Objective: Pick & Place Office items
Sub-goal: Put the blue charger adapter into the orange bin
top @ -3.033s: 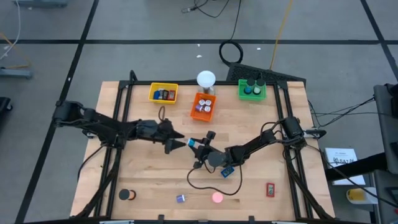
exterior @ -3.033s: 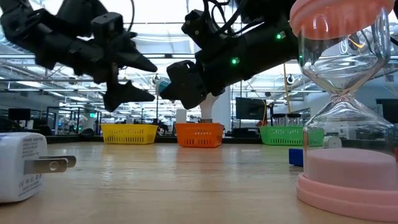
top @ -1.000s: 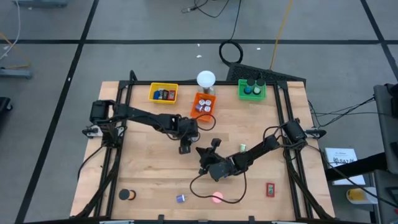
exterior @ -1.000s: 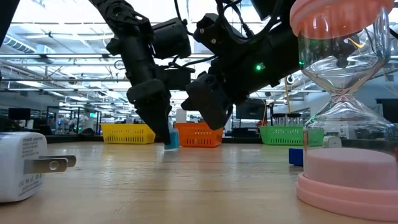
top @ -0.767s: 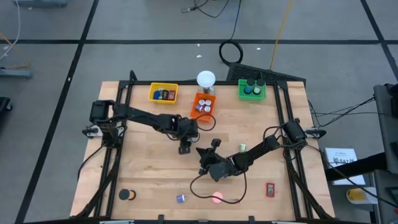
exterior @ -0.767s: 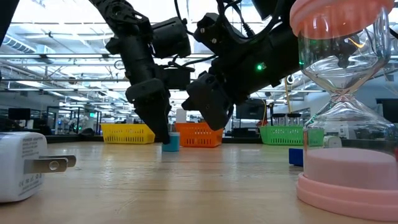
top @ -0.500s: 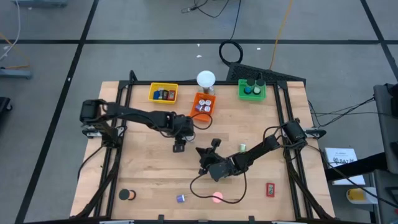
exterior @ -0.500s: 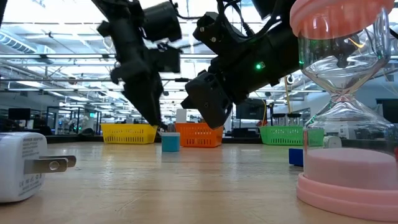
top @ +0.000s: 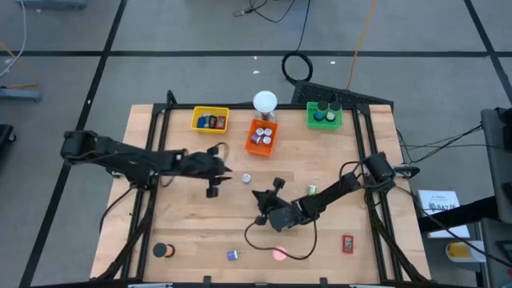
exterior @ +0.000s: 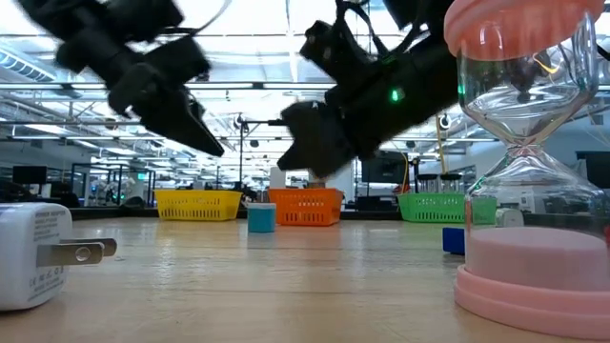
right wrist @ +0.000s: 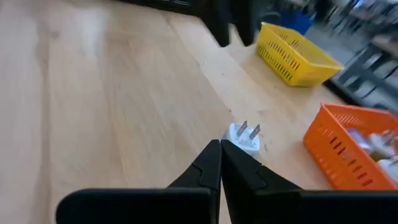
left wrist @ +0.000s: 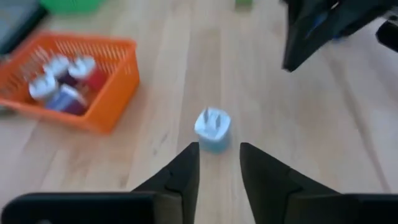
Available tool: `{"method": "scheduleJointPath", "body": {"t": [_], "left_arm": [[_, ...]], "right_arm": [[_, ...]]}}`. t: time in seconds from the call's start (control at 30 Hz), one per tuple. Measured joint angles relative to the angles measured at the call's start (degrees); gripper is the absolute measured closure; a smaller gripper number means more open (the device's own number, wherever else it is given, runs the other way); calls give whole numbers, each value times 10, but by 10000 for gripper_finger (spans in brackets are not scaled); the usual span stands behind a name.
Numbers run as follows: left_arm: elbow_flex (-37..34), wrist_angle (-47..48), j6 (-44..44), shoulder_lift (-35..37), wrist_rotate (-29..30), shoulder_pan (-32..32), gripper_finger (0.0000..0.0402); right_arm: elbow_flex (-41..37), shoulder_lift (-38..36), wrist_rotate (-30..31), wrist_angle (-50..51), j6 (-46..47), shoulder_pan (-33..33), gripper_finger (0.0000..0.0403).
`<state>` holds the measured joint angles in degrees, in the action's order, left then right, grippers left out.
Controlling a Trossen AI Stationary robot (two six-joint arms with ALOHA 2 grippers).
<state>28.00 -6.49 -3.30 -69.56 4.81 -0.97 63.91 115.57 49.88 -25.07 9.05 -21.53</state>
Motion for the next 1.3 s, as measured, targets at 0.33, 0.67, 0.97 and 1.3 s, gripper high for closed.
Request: {"method": "scheduleJointPath", "body": {"t": [0.33,0.67,0.97,1.3], "left_arm": [[-234,-463,-6,21,-2,-6,311],[-256,-504,10,21,-3,-7,311],[-255,-507,6,21,-3,-7,311],[-255,-506,8,21,-3,-7,311]], "right_arm": [[63,-105,-87,238,139,75,402],[180,-105,-265,471,222,164,372],[209,-73,-354,513,237,182,297],[210,-19,-354,423,203,189,243]]}}
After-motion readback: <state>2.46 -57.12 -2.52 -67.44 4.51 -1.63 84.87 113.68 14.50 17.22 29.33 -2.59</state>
